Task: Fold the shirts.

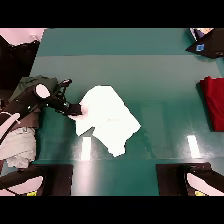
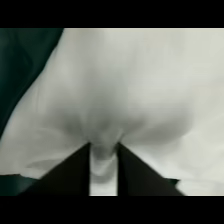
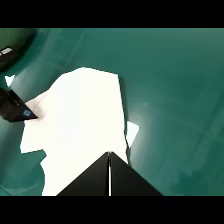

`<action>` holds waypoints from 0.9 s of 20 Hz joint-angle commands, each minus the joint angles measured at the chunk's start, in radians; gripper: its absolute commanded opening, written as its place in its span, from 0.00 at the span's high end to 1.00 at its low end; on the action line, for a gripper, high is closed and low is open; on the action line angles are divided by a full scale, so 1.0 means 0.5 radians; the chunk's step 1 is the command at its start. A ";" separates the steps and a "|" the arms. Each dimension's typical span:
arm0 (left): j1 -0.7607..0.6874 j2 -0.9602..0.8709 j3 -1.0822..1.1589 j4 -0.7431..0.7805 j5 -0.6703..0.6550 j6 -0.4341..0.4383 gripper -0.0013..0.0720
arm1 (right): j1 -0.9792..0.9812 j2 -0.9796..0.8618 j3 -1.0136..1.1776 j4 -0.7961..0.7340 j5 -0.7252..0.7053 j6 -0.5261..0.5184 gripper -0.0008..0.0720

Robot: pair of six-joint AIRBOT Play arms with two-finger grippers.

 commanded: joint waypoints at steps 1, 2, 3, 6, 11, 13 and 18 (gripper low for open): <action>-0.002 -0.028 0.031 -0.021 0.024 0.023 0.94 | 0.062 -0.002 -0.001 -0.059 0.002 0.000 0.96; -0.002 -0.024 0.087 -0.019 -0.024 0.033 0.94 | 0.062 0.000 -0.018 -0.111 0.029 0.001 0.96; -0.002 -0.017 0.165 -0.018 -0.092 0.072 0.94 | 0.062 0.019 -0.085 -0.161 0.047 0.002 0.97; -0.002 0.092 0.423 -0.019 -0.204 0.131 0.94 | 0.063 0.146 -0.620 -0.208 -0.061 0.002 0.96; -0.002 0.203 0.620 -0.021 -0.229 0.172 0.94 | 0.088 0.249 -1.935 0.115 -0.692 0.011 0.17; -0.002 0.203 0.620 -0.021 -0.262 0.172 0.94 | 0.164 0.188 -2.232 0.177 -0.880 -0.026 0.17; -0.002 0.203 0.620 -0.020 -0.305 0.172 0.94 | 0.458 -0.066 -2.331 0.180 -1.173 -0.030 0.18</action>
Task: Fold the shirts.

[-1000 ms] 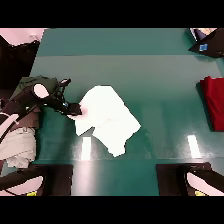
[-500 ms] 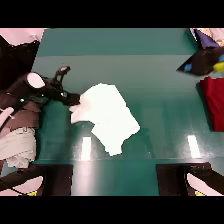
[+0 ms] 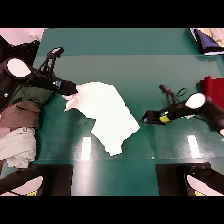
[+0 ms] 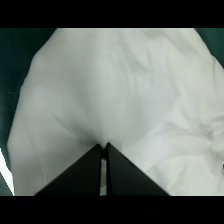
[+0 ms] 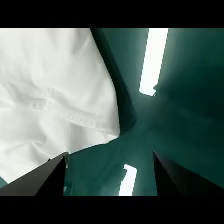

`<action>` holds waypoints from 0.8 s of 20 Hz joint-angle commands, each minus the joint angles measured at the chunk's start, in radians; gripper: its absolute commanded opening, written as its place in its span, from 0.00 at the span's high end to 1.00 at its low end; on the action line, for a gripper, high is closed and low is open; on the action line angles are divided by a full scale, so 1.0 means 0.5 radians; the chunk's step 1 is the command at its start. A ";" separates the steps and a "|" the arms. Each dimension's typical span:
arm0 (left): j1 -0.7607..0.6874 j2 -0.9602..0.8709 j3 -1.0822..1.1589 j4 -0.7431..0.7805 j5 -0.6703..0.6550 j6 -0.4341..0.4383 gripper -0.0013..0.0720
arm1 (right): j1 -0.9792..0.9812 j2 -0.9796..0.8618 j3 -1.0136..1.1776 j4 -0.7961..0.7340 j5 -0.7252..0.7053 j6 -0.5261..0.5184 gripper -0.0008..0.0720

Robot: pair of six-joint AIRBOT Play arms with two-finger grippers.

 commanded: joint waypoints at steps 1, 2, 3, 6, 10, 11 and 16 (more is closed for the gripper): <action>-0.001 0.005 0.011 0.000 -0.049 0.003 0.94 | 0.190 -0.185 -0.071 0.037 -0.242 -0.010 0.20; -0.001 0.005 0.011 0.000 -0.060 0.003 0.94 | 0.226 -0.239 -0.034 0.036 -0.266 -0.010 0.20; 0.000 0.005 0.011 0.000 -0.069 0.003 0.94 | 0.255 -0.294 0.009 0.037 -0.284 -0.009 0.20; 0.000 0.005 0.011 0.000 -0.101 0.003 0.94 | 0.322 -0.427 0.122 0.023 -0.269 -0.010 0.42; -0.001 0.011 0.015 0.000 -0.126 0.004 0.94 | 0.383 -0.448 0.215 0.014 -0.247 -0.077 0.97; 0.000 0.032 0.037 0.007 -0.125 0.003 0.94 | 0.381 -0.397 0.266 0.014 -0.233 -0.089 0.97; 0.000 0.277 0.629 -0.002 -0.133 0.001 0.94 | 0.240 0.162 0.876 0.017 -0.289 -0.078 0.97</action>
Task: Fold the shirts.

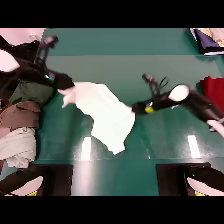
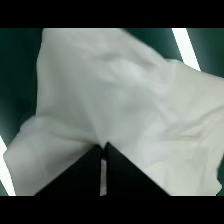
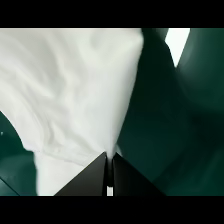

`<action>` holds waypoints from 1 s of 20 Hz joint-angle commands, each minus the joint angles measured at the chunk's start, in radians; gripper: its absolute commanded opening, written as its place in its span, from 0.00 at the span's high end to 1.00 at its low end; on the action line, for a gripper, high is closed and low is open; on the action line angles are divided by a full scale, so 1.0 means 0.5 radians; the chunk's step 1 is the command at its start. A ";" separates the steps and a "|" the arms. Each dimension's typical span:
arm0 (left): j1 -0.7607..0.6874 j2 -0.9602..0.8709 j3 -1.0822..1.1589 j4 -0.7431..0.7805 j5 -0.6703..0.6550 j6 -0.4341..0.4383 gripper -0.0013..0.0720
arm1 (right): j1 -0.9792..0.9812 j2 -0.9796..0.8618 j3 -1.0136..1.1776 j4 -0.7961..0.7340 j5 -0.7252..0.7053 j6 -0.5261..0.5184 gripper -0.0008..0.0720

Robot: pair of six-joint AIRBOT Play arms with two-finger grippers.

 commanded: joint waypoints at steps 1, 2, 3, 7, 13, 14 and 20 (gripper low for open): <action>0.000 0.185 0.444 -0.024 -0.003 -0.001 0.94 | -0.113 0.367 0.472 0.000 -0.060 0.022 0.97; 0.000 0.243 0.597 -0.063 -0.004 -0.001 0.94 | -0.165 0.450 0.641 -0.001 -0.050 0.031 0.97; -0.001 0.297 0.729 -0.103 -0.003 0.000 0.94 | -0.217 0.527 0.817 -0.002 -0.033 0.031 0.97; -0.001 0.443 1.181 -0.340 -0.011 0.003 0.94 | -0.431 0.748 1.309 -0.003 0.021 0.031 0.97; 0.000 0.484 1.334 -1.038 0.013 0.166 0.94 | -0.873 0.679 1.791 0.003 0.394 0.066 0.97; 0.000 0.484 1.321 -1.038 0.011 0.185 0.94 | -0.942 0.610 1.888 0.005 0.483 0.082 0.97; 0.000 0.377 0.912 -0.642 0.002 0.162 0.94 | -0.917 0.145 2.080 0.015 0.643 0.130 0.97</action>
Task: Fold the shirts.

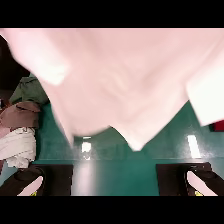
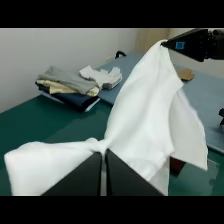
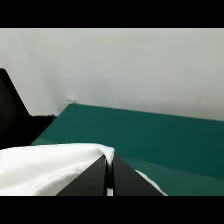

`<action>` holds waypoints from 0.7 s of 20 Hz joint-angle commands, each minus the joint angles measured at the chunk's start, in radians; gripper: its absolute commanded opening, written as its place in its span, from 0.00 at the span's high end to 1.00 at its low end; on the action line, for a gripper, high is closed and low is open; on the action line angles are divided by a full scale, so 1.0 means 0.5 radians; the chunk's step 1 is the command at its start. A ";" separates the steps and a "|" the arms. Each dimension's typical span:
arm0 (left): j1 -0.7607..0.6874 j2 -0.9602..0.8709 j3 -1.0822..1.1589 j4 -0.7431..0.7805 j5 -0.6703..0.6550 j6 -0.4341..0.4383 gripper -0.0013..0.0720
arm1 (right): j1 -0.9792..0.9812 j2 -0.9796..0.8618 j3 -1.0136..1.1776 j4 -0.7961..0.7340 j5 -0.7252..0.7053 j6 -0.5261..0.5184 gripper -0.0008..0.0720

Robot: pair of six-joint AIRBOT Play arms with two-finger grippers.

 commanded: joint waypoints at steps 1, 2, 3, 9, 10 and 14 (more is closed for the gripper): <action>0.000 -0.088 -0.305 0.256 -0.013 -0.035 0.94 | 0.108 -0.238 -0.045 -0.011 0.032 0.021 0.97; 0.000 -0.125 -0.447 0.363 -0.012 -0.039 0.94 | 0.195 -0.308 -0.140 -0.060 -0.003 0.021 0.97; 0.000 -0.166 -0.586 0.475 -0.008 -0.075 0.94 | 0.291 -0.388 -0.223 -0.147 -0.040 0.019 0.97; 0.000 -0.562 -1.231 1.093 0.098 -0.240 0.94 | 0.667 -0.913 -0.554 -0.420 -0.454 0.016 0.97; 0.000 -0.639 -1.266 1.117 0.079 -0.263 0.94 | 0.688 -1.002 -0.568 -0.420 -0.489 0.017 0.95; 0.000 -0.774 -1.273 1.177 0.011 -0.282 0.94 | 0.645 -1.173 -0.506 -0.410 -0.211 0.017 0.23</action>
